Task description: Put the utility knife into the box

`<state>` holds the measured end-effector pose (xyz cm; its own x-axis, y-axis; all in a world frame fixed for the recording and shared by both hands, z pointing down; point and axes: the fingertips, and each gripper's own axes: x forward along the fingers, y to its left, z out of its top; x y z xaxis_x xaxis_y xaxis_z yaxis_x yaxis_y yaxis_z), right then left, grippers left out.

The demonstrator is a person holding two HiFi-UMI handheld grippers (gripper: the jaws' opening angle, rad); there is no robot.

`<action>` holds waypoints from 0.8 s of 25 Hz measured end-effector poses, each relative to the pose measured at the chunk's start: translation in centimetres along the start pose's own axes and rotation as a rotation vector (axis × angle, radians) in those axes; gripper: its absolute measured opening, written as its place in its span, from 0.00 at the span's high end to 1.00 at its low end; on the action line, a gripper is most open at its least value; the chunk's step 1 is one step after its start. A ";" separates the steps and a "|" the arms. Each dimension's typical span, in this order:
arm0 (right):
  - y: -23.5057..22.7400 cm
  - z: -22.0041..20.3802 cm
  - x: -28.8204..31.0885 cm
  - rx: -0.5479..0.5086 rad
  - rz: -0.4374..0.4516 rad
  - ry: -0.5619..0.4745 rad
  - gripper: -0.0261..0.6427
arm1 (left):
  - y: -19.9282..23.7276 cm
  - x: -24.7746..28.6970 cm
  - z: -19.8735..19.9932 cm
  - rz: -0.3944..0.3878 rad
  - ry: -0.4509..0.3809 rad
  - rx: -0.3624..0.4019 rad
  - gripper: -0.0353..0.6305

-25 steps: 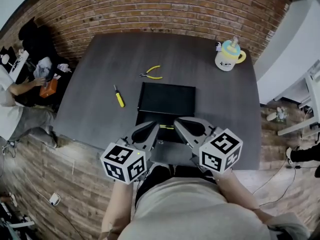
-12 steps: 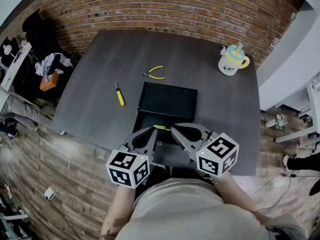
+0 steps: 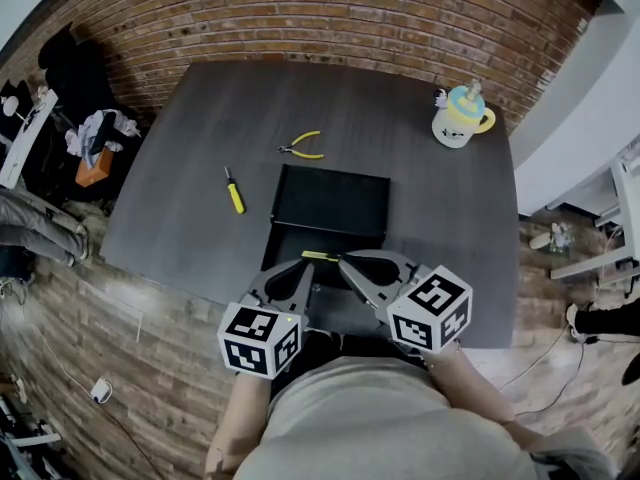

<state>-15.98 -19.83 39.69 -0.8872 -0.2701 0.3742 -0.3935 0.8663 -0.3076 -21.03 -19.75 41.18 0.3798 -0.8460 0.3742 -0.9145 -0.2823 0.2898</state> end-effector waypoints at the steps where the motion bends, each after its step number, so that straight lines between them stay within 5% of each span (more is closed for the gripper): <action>1: 0.0 -0.1 0.1 0.004 0.000 0.004 0.95 | -0.1 0.1 -0.1 -0.003 0.005 0.007 0.91; 20: -0.2 -0.7 0.4 -0.002 -0.012 0.025 0.95 | -0.8 0.7 -0.2 -0.065 0.017 -0.030 0.91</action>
<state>-16.07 -19.82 40.52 -0.8760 -0.2701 0.3997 -0.4038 0.8638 -0.3014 -19.97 -20.06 41.39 0.4406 -0.8184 0.3688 -0.8835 -0.3226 0.3397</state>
